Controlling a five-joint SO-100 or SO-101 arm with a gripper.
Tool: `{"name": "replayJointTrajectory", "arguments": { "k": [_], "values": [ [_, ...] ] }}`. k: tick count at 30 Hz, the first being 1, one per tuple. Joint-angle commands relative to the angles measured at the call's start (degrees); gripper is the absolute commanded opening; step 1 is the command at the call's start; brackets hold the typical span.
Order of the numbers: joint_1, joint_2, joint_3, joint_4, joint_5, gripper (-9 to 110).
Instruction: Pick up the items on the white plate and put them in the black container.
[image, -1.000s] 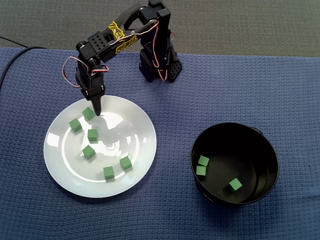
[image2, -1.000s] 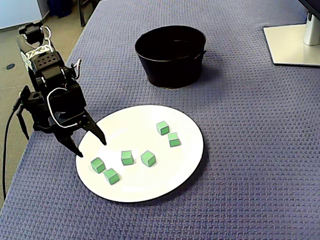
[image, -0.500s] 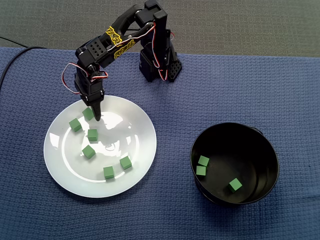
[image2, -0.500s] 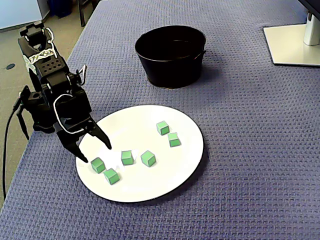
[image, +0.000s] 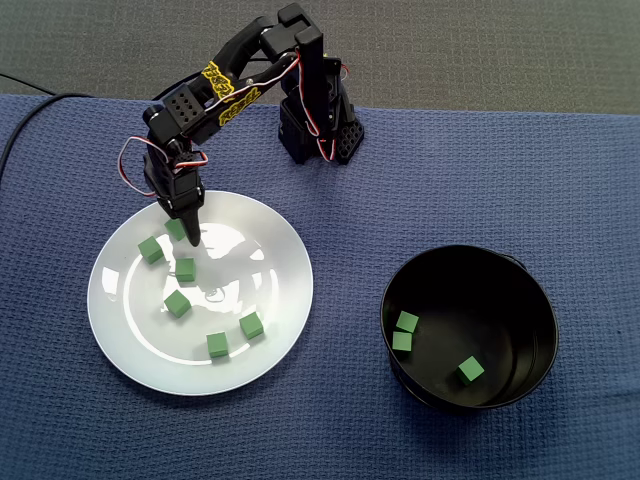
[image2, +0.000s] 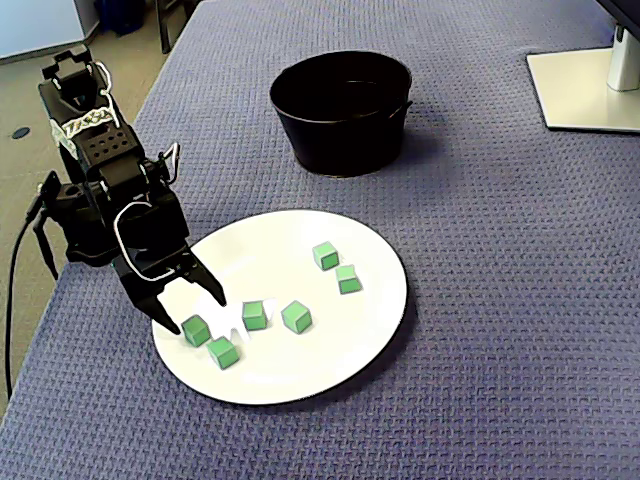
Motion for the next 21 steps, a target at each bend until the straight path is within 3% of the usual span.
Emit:
{"name": "replayJointTrajectory", "arguments": {
  "k": [1, 11, 16, 21],
  "values": [
    [0.26, -0.35, -3.16, -1.85, -0.97, 24],
    [1.23, -3.34, -2.64, -4.13, -2.72, 16],
    [1.23, -3.52, -2.55, -4.75, -2.72, 0],
    [1.23, -3.16, -1.41, -5.36, -2.81, 0]
  ]
}}
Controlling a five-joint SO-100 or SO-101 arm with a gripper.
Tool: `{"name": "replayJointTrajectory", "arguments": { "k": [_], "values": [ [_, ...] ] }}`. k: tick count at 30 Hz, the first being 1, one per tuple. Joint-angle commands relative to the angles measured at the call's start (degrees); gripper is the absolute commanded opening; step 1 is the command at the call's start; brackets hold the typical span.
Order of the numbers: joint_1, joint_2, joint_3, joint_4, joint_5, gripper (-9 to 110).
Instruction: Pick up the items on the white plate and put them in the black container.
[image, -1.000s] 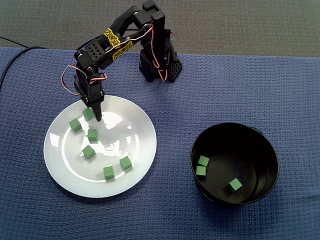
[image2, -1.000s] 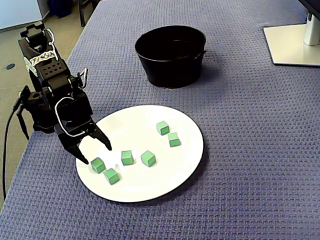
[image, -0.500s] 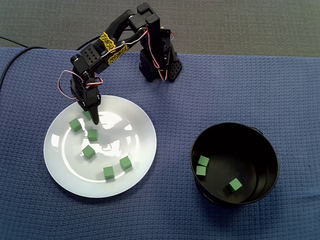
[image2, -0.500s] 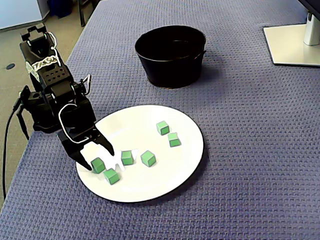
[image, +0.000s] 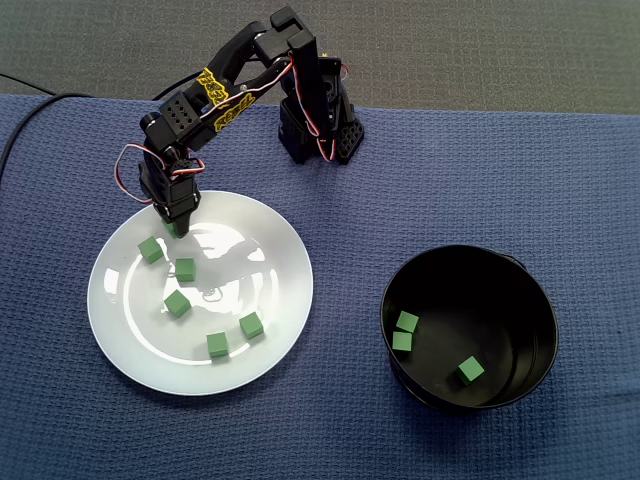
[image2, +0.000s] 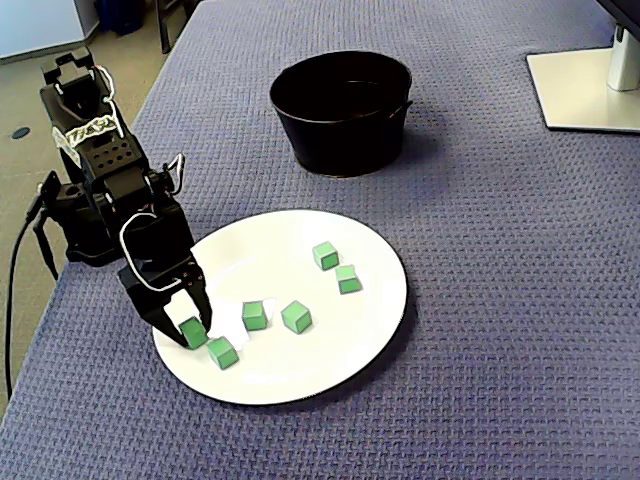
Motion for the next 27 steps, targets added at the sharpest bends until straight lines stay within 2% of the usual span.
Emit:
{"name": "replayJointTrajectory", "arguments": {
  "k": [1, 4, 7, 10, 12, 15, 19, 23, 27],
  "values": [
    [0.88, 1.14, -0.62, -0.88, -0.26, 0],
    [-1.05, 6.94, -1.58, 0.00, 5.80, 0],
    [-6.15, 16.44, -7.38, 2.90, 16.52, 0],
    [-16.35, 26.02, -16.87, 5.80, 28.04, 0],
    [-26.72, 28.13, -25.84, 7.91, 34.63, 0],
    [-43.95, 23.91, -39.11, 11.95, 42.54, 0],
    [-60.47, 12.04, -50.89, 12.57, 48.96, 0],
    [-70.66, 3.43, -50.63, 11.43, 53.17, 0],
    [-75.85, -2.20, -44.30, 9.76, 56.25, 0]
  ]
}}
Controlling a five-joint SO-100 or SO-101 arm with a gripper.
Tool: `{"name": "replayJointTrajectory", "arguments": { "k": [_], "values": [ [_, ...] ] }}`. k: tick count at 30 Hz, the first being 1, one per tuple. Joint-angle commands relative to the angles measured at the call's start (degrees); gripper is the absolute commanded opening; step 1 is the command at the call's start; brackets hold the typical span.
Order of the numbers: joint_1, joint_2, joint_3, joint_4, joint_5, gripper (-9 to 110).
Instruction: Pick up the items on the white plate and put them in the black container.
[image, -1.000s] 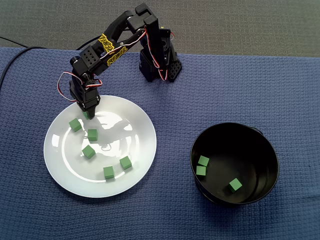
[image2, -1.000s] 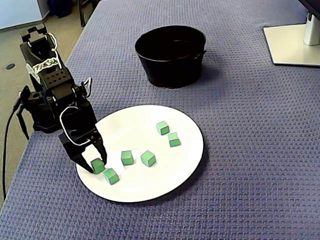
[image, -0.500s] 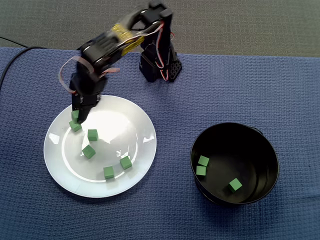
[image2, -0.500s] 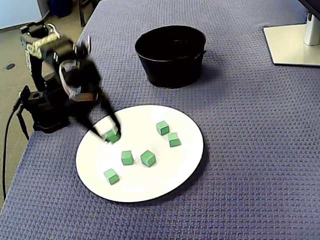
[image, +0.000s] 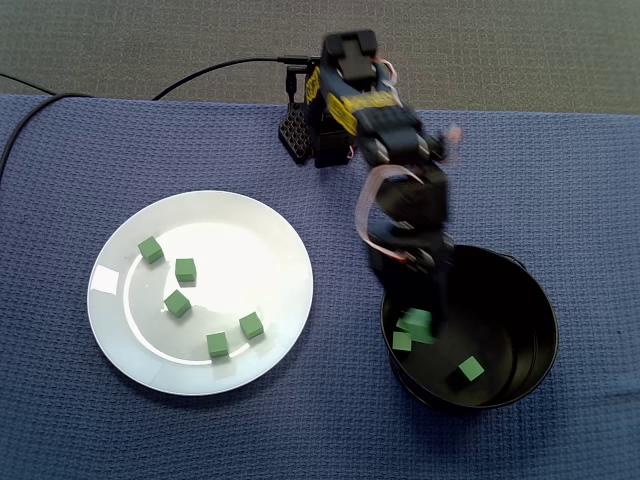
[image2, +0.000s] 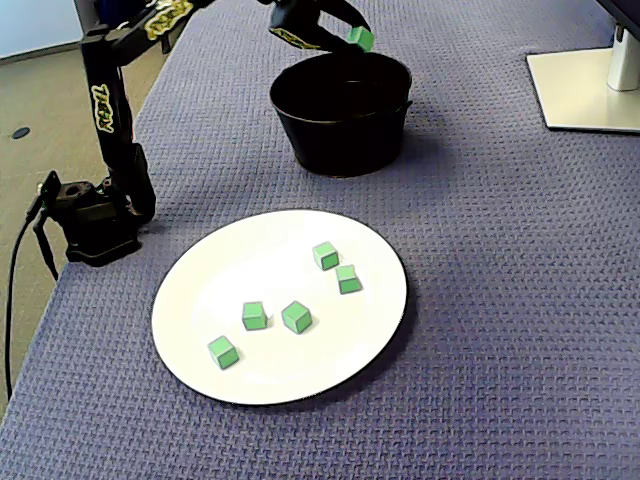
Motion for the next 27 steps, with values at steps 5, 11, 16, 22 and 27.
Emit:
{"name": "replayJointTrajectory", "arguments": {
  "k": [5, 11, 16, 22, 27],
  "values": [
    [-6.86, -6.59, 11.16, -9.84, 5.45, 0],
    [-7.91, -8.17, 11.51, -7.91, 4.92, 23],
    [-3.87, -0.09, 6.77, 3.34, 2.20, 34],
    [8.17, 7.65, -8.79, 16.08, 1.67, 34],
    [25.31, 5.36, -19.86, 23.73, 9.40, 30]
  ]
}}
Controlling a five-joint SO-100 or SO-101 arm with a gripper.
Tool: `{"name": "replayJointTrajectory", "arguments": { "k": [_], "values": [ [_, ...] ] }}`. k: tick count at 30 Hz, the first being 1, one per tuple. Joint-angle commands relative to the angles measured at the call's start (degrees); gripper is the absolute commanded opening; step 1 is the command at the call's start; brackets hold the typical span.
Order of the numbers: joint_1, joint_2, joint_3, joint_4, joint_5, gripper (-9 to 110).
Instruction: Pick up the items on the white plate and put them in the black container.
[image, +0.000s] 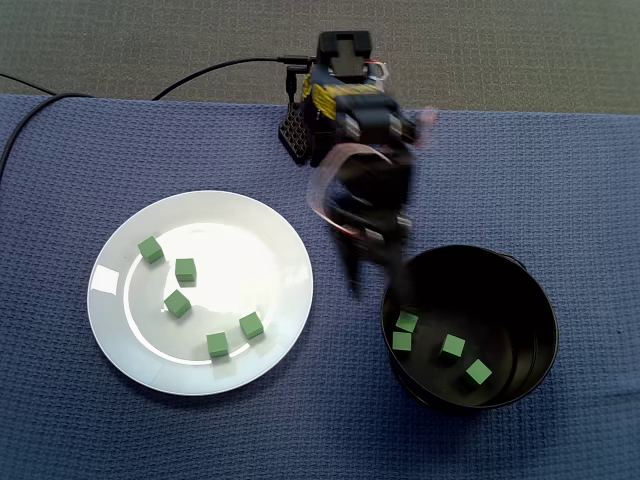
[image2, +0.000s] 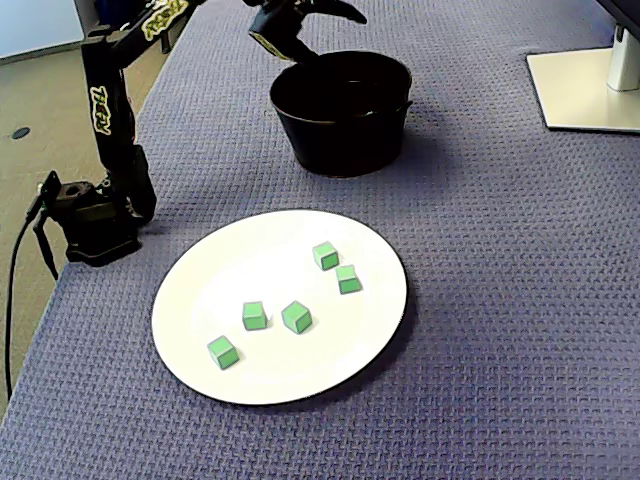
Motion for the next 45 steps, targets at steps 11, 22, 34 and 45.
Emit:
{"name": "replayJointTrajectory", "arguments": {
  "k": [11, 22, 34, 45],
  "values": [
    [28.92, -8.35, 17.23, -8.88, -1.93, 28],
    [24.70, -12.39, 23.29, -7.91, -13.10, 26],
    [23.55, -16.96, 26.02, -10.28, -18.98, 24],
    [22.41, -19.42, 26.19, -13.36, -19.60, 23]
  ]
}}
